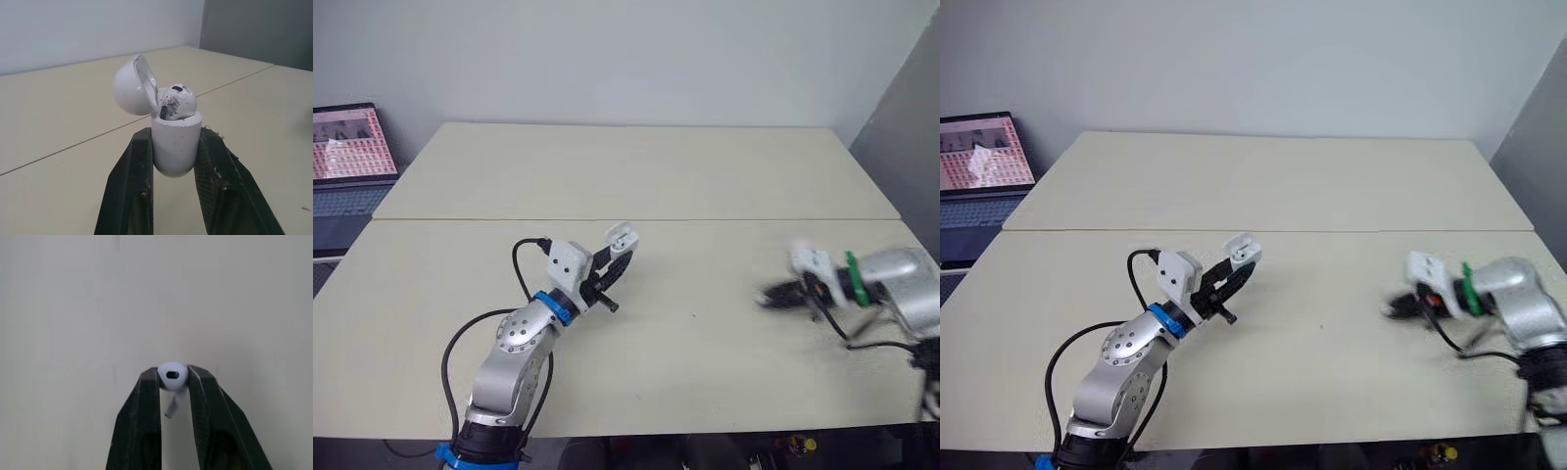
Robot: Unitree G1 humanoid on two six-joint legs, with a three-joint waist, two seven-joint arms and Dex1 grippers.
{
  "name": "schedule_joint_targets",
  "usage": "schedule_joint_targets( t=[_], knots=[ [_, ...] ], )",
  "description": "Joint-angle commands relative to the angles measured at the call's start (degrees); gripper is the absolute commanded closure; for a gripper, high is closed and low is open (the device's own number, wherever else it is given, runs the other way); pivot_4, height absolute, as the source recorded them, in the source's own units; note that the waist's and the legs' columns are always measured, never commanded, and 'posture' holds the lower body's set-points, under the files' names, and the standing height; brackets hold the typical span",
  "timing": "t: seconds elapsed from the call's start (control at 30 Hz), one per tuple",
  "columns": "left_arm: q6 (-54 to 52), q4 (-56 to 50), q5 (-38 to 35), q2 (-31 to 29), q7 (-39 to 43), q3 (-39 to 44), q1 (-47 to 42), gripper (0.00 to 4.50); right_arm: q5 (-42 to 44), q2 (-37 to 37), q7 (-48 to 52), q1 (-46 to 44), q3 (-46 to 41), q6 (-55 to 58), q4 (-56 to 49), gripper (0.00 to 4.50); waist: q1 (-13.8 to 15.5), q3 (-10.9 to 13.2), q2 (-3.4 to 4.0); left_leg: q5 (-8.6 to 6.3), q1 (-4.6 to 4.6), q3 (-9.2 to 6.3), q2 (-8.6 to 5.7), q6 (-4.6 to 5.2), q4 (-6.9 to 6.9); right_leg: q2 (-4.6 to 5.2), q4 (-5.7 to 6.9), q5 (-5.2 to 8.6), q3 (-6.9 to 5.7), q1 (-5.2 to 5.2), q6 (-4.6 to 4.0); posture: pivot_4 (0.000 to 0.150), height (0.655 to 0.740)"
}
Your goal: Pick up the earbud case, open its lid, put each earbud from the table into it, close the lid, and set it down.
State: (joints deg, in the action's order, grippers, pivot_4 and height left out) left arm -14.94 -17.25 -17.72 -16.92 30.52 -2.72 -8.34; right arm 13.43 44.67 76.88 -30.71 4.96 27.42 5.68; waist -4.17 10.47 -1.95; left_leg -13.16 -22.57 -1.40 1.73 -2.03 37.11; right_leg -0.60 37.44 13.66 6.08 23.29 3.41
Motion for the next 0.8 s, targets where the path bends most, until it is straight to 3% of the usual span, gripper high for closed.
schedule_joint_targets(
  t=[0.03, 0.17, 0.27, 0.47, 0.8],
  knots=[
    [-0.66, -0.92, -3.14, -0.75, 2.71, 0.89, -2.13, 3.75, 14.47, -10.85, -16.66, -8.13, -11.42, 17.45, -12.88, 4.08, -0.01, 0.06, 0.1, 0.02, -0.03, -0.05, -0.02, -0.01, -0.01, 0.0, 0.04, 0.01, -0.01, 0.02, 0.0, 0.15, 0.74],
    [-6.81, -0.17, -10.2, -1.19, 5.94, 2.36, -5.91, 3.75, 15.96, -28.62, -36.48, -10.12, -14.06, 15.23, -21.29, 4.08, 1.07, 0.01, 0.03, 0.03, -0.2, -0.37, 0.01, -0.04, -0.03, -0.03, 0.21, 0.23, -0.4, 0.12, -0.19, 0.15, 0.74],
    [-12.58, 0.54, -15.87, -2.42, 8.4, 3.96, -9.56, 3.75, 15.27, -35.43, -42.1, -6.55, -9.98, 14.48, -25.85, 4.08, 1.7, 0.01, 0.04, 0.02, -0.46, -0.46, -0.04, -0.05, -0.07, 0.03, 0.2, 0.32, -0.53, 0.29, -0.16, 0.15, 0.74],
    [-16.93, 2.81, -19.4, -3.67, 9.36, 5.69, -13.92, 3.75, 11.63, -36.82, -46.49, -0.2, -4.65, 9.68, -27.44, 4.08, 1.52, 0.02, 0.06, -0.01, -0.42, -0.27, -0.08, -0.08, -0.14, 0.16, 0.2, 0.3, -0.44, 0.34, -0.26, 0.15, 0.74],
    [-17.92, 1.69, -19.14, -4.74, 10.97, 5.2, -13.49, 3.75, 11.71, -36.4, -48.17, 0.68, -1.75, 7.23, -26.56, 4.08, 0.84, 0.03, 0.07, 0.0, -0.33, -0.28, -0.03, -0.08, -0.13, 0.07, 0.34, 0.46, -0.4, 0.35, -0.2, 0.15, 0.74]
  ],
)
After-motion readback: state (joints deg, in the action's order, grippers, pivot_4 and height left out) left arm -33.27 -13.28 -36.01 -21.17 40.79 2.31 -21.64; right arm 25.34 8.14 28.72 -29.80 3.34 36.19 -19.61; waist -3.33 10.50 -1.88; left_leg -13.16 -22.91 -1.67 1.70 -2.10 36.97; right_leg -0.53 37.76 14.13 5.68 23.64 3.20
